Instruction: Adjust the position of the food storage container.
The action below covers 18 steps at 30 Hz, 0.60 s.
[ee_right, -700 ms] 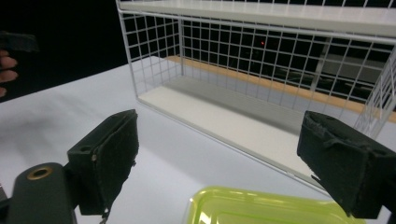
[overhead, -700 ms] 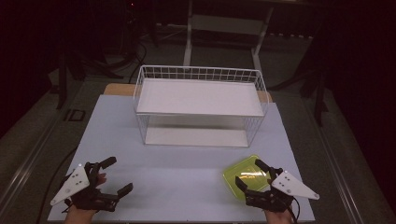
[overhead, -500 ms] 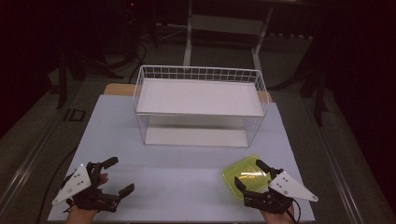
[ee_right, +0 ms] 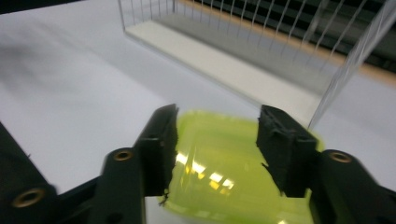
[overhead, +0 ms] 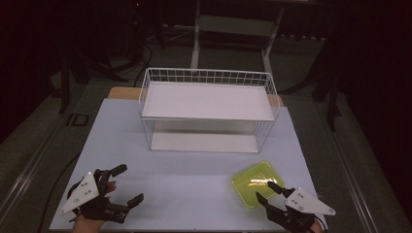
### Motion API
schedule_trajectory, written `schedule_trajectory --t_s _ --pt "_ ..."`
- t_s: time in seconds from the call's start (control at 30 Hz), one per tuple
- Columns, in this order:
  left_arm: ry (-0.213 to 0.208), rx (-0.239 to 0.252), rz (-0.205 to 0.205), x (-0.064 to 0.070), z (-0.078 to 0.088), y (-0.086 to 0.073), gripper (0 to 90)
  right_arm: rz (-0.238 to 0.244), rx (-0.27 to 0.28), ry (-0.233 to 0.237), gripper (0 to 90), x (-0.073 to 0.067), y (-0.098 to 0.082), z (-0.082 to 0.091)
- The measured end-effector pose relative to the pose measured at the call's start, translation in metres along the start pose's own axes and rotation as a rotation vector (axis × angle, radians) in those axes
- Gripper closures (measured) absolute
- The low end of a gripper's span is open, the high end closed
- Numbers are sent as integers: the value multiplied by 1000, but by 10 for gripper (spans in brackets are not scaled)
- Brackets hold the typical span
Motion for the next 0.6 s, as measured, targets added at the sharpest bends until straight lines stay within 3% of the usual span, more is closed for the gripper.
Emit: schedule_trajectory --t_s 0.13,0.2,0.23,0.3,0.37,0.6 --pt "5 -5 4 -1 0 -1 0 -3 -83 3 679 9 -16 -3" --pt "6 -5 5 -2 0 -1 0 -3 -94 7 721 10 -19 -3" --pt "8 -9 1 -2 0 -2 0 1 -123 22 817 12 -25 -6" --pt "5 -11 2 -2 -1 -2 0 11 -132 33 883 12 -29 -8" --pt "3 -15 2 -2 -1 -3 0 30 -141 52 898 11 -33 -11" --pt "5 -19 0 -2 -2 -4 0 29 -170 112 900 8 -42 -13"
Point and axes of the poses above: each handheld gripper's, and its own axes: z roughly backward along the jaws, y roughly out of its top, x roughly to its right, the point moved 5 cm from there along -z, roughly forward along the jaws, and after that the axes turned 5 degrees about -y, right-handed, at the moved point
